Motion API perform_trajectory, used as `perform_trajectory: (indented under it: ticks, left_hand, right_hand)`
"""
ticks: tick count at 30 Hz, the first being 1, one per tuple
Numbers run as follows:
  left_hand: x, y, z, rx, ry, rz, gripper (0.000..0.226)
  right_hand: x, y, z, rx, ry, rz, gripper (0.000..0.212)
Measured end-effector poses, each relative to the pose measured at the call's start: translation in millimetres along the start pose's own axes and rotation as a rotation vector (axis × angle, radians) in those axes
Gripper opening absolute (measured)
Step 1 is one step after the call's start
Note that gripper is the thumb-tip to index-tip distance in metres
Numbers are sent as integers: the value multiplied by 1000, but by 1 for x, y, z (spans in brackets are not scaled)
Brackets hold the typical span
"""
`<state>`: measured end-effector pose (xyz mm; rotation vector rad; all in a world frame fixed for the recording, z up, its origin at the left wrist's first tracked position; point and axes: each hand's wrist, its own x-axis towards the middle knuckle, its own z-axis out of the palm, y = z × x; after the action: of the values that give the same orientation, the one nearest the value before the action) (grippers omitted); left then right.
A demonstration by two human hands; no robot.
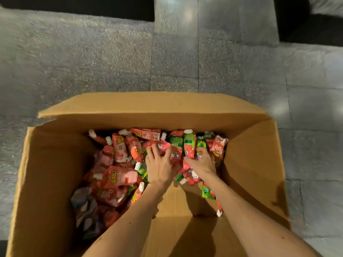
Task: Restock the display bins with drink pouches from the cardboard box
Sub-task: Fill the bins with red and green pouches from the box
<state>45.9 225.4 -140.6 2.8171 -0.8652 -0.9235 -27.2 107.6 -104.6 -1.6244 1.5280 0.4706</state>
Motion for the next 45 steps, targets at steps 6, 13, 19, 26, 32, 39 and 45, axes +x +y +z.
perform_trajectory:
  ticks: [6,13,19,26,32,39,45]
  left_hand:
    - [9,1,25,57,64,-41,107]
    - [11,-9,26,53,118,1,90]
    - [3,-26,-4,-162,81,148,61]
    - [-21,-40,-42,-639,5,165,48]
    - [-64,-46,-84,-1196,-172,13,44]
    - [-116,-42,-153,-1668,-213,-4,46]
    - [-193,-36,-209,-1854,-104,118,46]
  right_hand:
    - [19,-16,25,-221,158,65,62]
    - [23,-5,16,-261,126,-48,60]
    - [16,-2,10,-92,35,-40,50]
    - [-8,4,0,168,-82,33,65]
    - [3,49,-6,358,-306,32,110]
    - [-102,-19,-69,521,-513,-87,123]
    - [-173,-45,-110,585,-659,-268,117]
